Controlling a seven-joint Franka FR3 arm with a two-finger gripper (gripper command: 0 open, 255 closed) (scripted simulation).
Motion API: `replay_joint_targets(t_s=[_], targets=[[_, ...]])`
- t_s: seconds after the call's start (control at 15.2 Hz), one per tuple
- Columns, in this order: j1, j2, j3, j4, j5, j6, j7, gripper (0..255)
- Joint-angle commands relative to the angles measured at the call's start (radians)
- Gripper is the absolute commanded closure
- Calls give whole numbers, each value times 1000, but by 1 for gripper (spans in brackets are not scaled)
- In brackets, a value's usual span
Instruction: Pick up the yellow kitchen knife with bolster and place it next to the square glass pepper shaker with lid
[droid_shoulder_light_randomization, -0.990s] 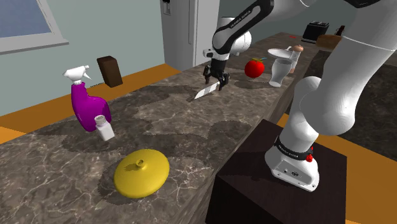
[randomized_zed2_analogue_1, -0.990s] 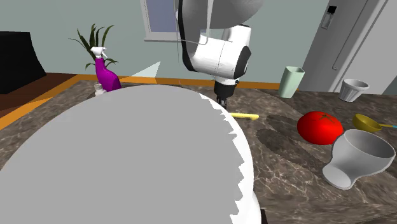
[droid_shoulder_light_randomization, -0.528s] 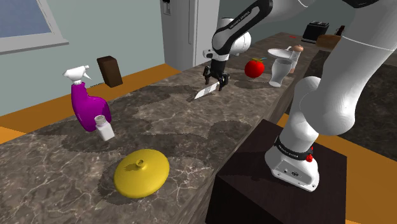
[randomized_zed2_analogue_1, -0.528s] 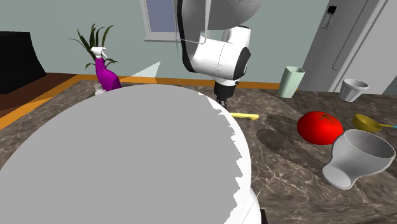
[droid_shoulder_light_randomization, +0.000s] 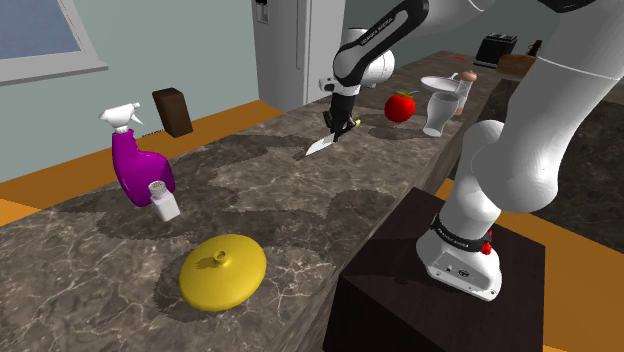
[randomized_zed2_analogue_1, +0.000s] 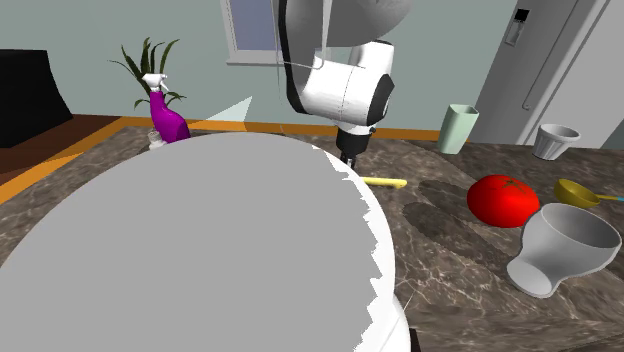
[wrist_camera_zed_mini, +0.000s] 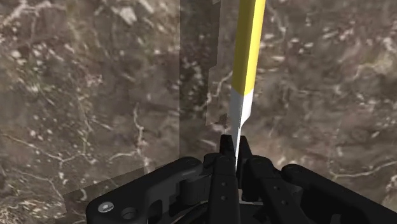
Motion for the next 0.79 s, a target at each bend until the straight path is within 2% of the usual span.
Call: replay_joint_targets(t_s=[0.0,0.73], targets=[[0,0,0,0,0,0,0,255],[-21,-109,30,56,-89,-142,77,255]])
